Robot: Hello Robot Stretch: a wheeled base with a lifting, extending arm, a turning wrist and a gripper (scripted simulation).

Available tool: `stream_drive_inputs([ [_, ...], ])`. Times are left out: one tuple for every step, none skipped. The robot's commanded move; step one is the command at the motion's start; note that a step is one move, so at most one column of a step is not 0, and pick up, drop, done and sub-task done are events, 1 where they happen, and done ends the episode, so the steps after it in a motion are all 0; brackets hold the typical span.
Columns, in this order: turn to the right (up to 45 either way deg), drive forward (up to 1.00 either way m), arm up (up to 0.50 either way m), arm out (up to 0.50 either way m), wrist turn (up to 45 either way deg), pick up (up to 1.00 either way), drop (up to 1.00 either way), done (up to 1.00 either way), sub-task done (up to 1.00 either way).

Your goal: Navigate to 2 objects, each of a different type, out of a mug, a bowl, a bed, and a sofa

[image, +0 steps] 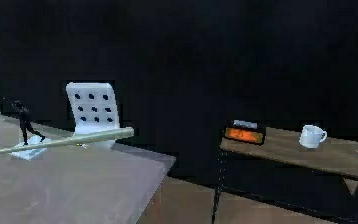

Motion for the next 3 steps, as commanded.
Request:
stream_drive_inputs([
  [36.0, 0.00, 0.00, 0.00, 0.0, 0.00, 0.00, 0.00, 0.00],
  [0.0, 0.00, 0.00, 0.00, 0.0, 0.00, 0.00, 0.00, 1.00],
  [45.0, 0.00, 0.00, 0.00, 0.0, 0.00, 0.00, 0.00, 0.00],
])
